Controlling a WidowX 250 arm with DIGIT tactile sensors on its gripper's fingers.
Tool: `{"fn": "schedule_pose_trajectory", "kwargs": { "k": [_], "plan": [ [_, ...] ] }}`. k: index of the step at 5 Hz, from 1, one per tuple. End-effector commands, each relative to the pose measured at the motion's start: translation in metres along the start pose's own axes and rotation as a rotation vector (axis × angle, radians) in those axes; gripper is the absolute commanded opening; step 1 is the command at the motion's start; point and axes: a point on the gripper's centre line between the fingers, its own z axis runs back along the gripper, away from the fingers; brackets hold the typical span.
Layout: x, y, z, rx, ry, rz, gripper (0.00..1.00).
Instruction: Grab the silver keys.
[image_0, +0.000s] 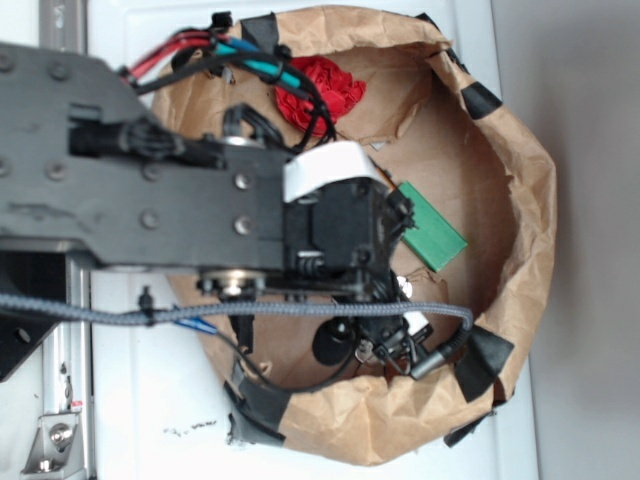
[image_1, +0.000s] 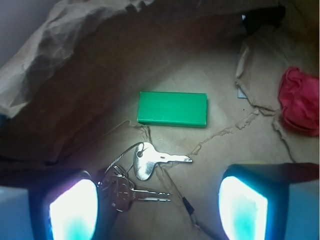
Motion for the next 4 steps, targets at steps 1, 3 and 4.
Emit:
{"fn": "schedule_pose_trajectory", "kwargs": {
  "k": [1,3,4],
  "plan": [
    [0.009,-0.020,-0.008,-0.012,-0.050,0.027,1.00],
    [-0.006,-0.029,-0.015,-0.034,-0.064,0.032,1.00],
    [-0.008,-0.035,-0.022,-0.033,-0.066,0.065,1.00]
  ]
}}
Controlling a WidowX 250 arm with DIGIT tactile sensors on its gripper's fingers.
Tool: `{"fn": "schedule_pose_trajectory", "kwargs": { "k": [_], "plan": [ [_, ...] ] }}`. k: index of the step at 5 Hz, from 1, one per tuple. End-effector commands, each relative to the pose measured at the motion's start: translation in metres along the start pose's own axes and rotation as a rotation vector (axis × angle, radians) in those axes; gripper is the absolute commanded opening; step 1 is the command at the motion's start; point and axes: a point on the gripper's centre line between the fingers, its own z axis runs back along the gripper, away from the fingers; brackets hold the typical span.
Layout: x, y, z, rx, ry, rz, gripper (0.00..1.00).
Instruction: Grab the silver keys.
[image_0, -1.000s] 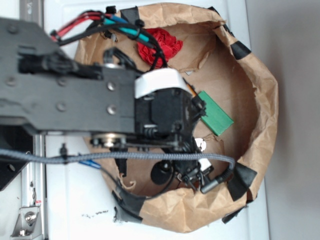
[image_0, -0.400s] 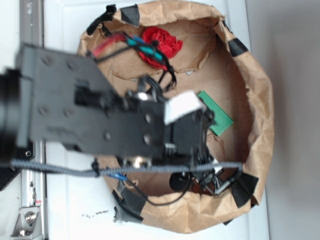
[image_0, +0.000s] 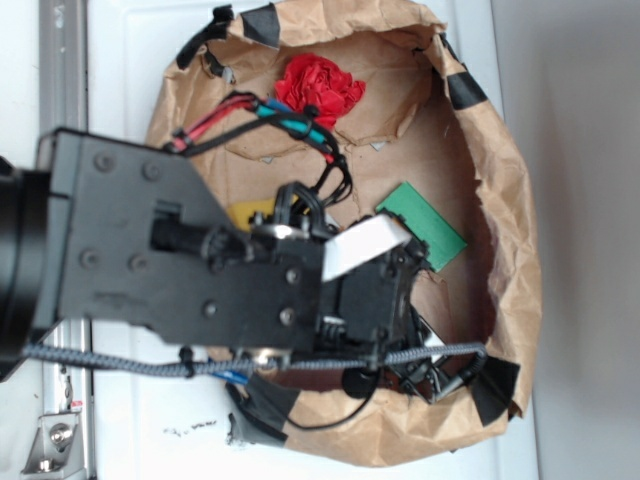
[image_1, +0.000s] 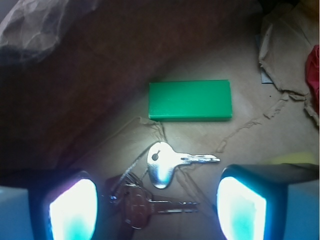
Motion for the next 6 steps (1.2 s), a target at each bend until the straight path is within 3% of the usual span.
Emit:
{"fn": "schedule_pose_trajectory", "kwargs": {
  "k": [1,2,4,5,6],
  "plan": [
    [-0.004,-0.019,-0.007,-0.042,-0.025,0.030,1.00],
    [-0.004,-0.019,-0.023,-0.020,-0.021,0.040,1.00],
    [-0.001,-0.022,-0.040,-0.064,-0.012,0.051,1.00],
    [-0.004,-0.019,-0.036,-0.084,-0.011,0.045,0.00],
    [-0.004,-0.017,-0.035,-0.081,-0.002,0.046,0.00]
  ]
}}
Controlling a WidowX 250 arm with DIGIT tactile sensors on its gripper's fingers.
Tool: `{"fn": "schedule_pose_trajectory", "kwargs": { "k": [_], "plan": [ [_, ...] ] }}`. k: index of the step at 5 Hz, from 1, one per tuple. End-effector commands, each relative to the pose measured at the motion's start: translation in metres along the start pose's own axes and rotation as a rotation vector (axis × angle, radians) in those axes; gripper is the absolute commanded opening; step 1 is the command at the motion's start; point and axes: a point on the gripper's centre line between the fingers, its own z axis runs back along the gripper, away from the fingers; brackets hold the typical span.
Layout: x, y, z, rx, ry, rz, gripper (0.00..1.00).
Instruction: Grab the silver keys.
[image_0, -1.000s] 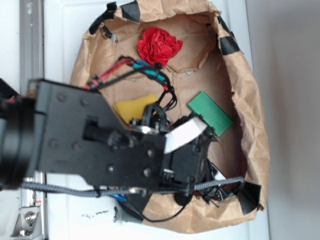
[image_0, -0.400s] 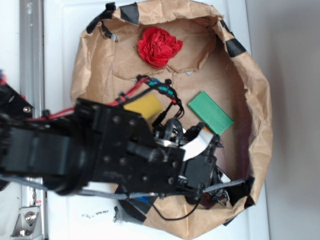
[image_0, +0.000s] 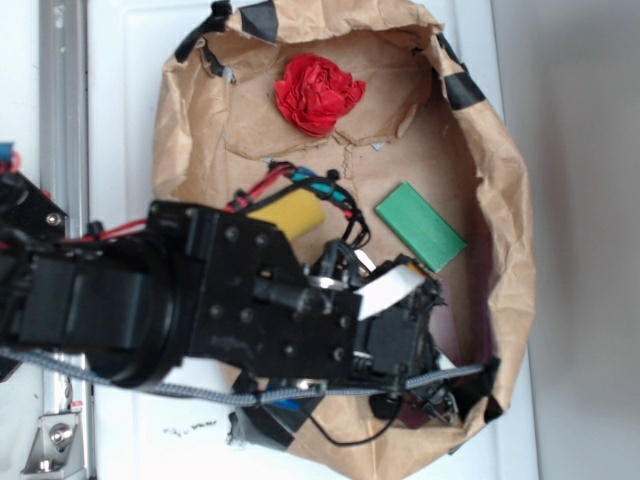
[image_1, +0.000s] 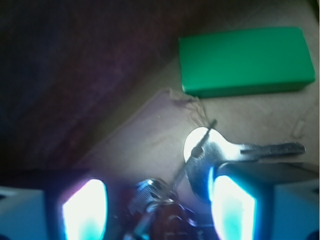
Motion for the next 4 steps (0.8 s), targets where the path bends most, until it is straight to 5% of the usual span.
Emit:
{"fn": "schedule_pose_trajectory", "kwargs": {
  "k": [1,3,4],
  "plan": [
    [0.013,-0.003,0.016,-0.055,-0.035,0.008,0.00],
    [0.021,-0.002,0.017,-0.022,-0.039,0.035,0.00],
    [0.039,0.000,0.039,0.097,0.001,0.041,0.00]
  ]
}}
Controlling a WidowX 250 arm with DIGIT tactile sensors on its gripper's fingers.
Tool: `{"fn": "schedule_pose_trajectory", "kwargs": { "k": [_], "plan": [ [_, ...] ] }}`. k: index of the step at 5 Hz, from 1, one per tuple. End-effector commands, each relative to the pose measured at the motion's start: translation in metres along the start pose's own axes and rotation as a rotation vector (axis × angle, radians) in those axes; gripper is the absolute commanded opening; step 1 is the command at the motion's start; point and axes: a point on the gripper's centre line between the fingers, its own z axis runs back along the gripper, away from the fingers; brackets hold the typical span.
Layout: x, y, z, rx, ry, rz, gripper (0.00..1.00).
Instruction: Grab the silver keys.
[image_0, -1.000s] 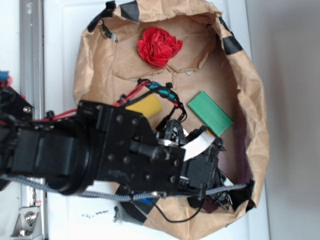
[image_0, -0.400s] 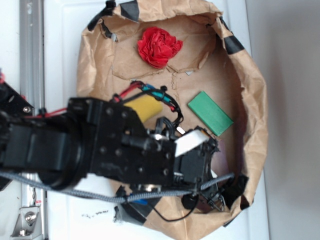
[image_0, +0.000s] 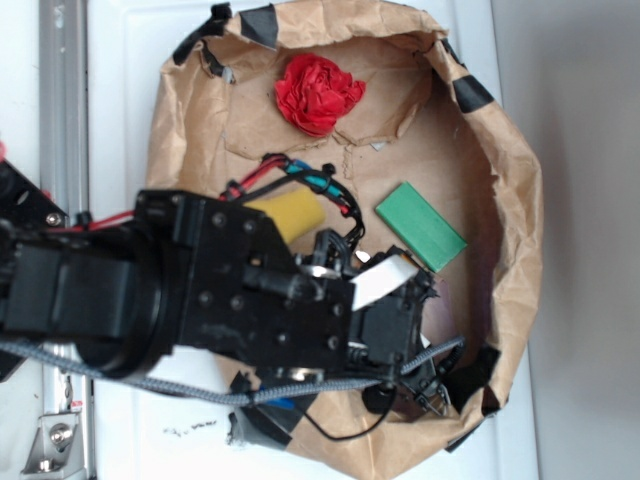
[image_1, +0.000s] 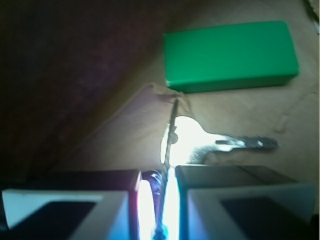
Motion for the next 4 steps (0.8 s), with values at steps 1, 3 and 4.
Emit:
{"fn": "schedule_pose_trajectory", "kwargs": {
  "k": [1,3,4],
  "plan": [
    [0.061,0.011,0.083,0.037,0.038,0.147,0.00],
    [0.054,0.026,0.129,-0.173,0.050,0.048,0.00],
    [0.048,0.021,0.124,-0.153,0.065,0.000,0.00]
  ]
}}
